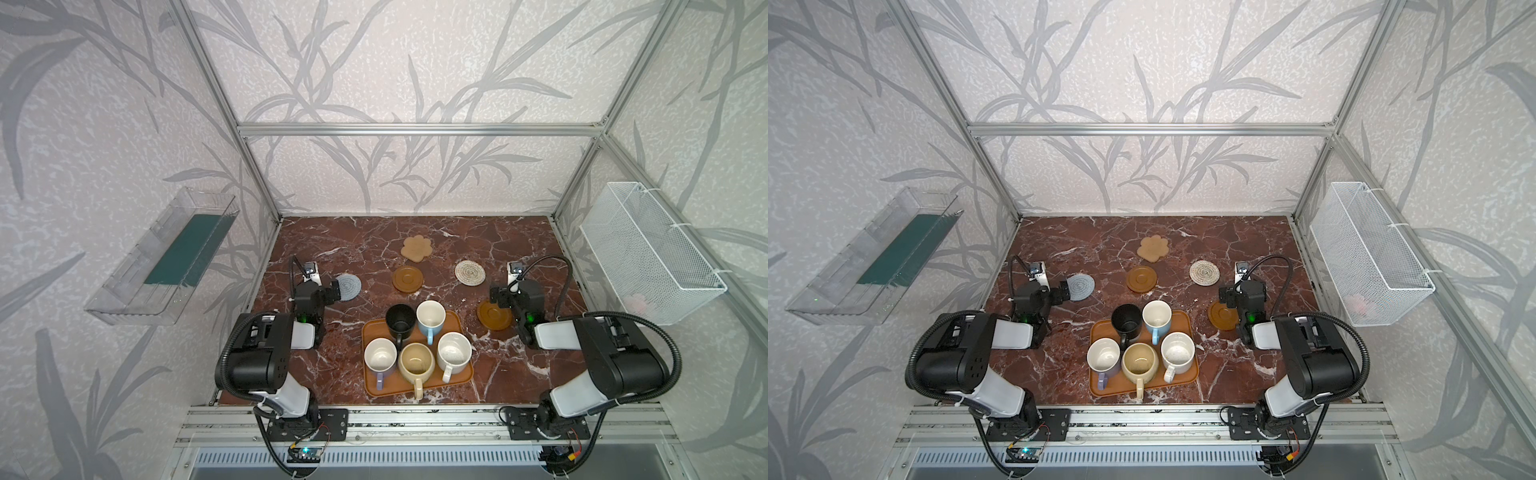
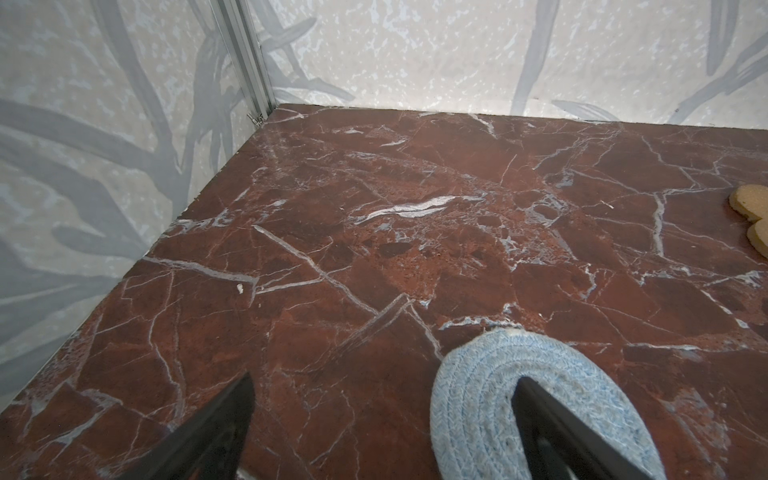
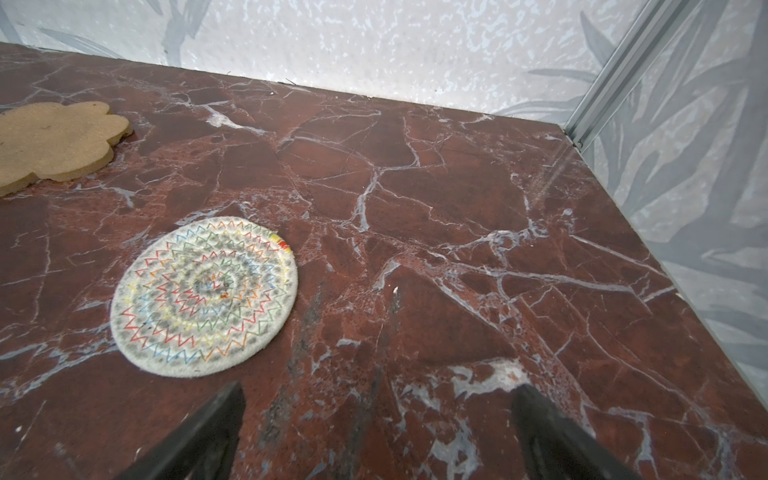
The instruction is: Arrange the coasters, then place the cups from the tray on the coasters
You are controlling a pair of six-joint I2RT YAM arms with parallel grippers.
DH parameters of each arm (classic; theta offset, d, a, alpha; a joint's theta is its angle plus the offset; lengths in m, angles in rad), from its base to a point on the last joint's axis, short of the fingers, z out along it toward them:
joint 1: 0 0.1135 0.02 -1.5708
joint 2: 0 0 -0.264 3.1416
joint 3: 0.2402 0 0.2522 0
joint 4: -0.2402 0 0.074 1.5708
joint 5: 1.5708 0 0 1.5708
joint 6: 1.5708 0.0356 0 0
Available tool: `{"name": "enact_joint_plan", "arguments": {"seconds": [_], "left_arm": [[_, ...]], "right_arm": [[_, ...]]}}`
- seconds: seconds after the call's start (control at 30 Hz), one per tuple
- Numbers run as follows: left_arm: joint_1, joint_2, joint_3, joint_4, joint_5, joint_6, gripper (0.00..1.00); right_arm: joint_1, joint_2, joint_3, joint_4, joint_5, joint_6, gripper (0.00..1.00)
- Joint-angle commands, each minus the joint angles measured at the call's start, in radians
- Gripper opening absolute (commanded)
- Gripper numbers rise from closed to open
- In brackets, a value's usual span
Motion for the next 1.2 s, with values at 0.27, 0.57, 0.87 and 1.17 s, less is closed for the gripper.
{"name": "enact_joint_plan", "arguments": {"seconds": [0.27,0.57,0.87,1.17], "left_arm": [[0.009,-0.022,0.012,0.005,-0.002,-0.013,0.99],[0.030,-0.122,0.013,-0.081,-0.018,-0.043,0.99],[0.030,-0.337,0.062,-0.260,-0.032,-0.095,0.99],[0.029,-0.535,0.183,-0.492,0.065,-0.312,0.99]], "right_arm": [[-0.007,-0.017,0.018,0.007,-0.011,-0.005,0.99],[-0.007,-0.111,0.041,-0.106,-0.023,-0.011,0.99],[-0.005,-0.336,0.102,-0.412,-0.093,0.049,0.99],[-0.004,-0.506,0.213,-0.625,-0.215,0.195,0.99]]}}
